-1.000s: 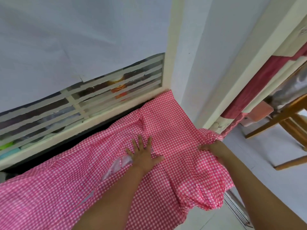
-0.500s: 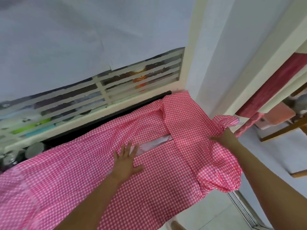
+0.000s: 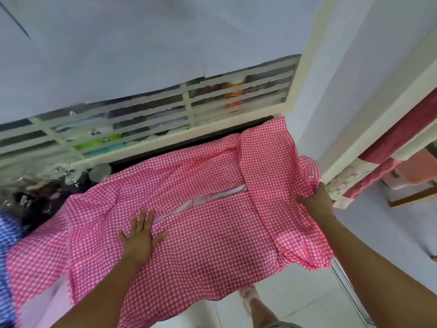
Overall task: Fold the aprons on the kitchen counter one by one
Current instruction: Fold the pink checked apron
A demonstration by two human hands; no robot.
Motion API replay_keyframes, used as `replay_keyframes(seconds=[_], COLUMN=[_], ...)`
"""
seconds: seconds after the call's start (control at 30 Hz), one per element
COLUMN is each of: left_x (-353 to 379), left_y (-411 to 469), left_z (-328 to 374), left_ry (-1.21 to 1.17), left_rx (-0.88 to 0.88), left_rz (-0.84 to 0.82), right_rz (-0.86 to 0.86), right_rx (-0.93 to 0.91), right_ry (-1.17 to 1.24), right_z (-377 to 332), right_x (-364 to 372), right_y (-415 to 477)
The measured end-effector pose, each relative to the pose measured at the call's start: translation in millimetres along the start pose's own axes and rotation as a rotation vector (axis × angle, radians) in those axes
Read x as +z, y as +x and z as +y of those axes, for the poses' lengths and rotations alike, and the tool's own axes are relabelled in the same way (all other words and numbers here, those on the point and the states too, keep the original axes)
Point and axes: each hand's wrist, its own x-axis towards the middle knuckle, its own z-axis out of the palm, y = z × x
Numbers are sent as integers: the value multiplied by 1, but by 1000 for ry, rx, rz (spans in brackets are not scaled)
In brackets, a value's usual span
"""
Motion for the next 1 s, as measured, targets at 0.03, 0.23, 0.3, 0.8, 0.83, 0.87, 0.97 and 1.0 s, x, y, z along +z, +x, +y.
replay_keyframes(seconds=[0.03,0.23,0.3,0.8,0.83,0.87,0.97,1.0], left_x=[-2,-26,-34,-21,-21,-20,-13,-11], left_y=[-3,-4,-21,-139,-146,-149,-156,-156], left_z=[-7,-15,-27,-163,-165,-164,-161,-162], left_ry=[-1,-245,-438,-441,-425,-412,-462,-466], left_rx=[-13,50,-6,-770,-747,-710,-665,-644], left_rz=[-6,73,247,738,714,644,471,458], right_rz=[38,103,-64,-363,-357,-350,-346,-348], right_rx=[37,-275,-430,-365,-374,-377,-373,-374], right_ry=[-76,-558,-590,-880,-886,-892,-897,-896], right_z=[3,-5,-12,-18,-18,-18,-19,-18], right_x=[3,27,54,147,150,150,152,153], right_y=[-1,-41,-68,-134,-135,-135,-135,-137])
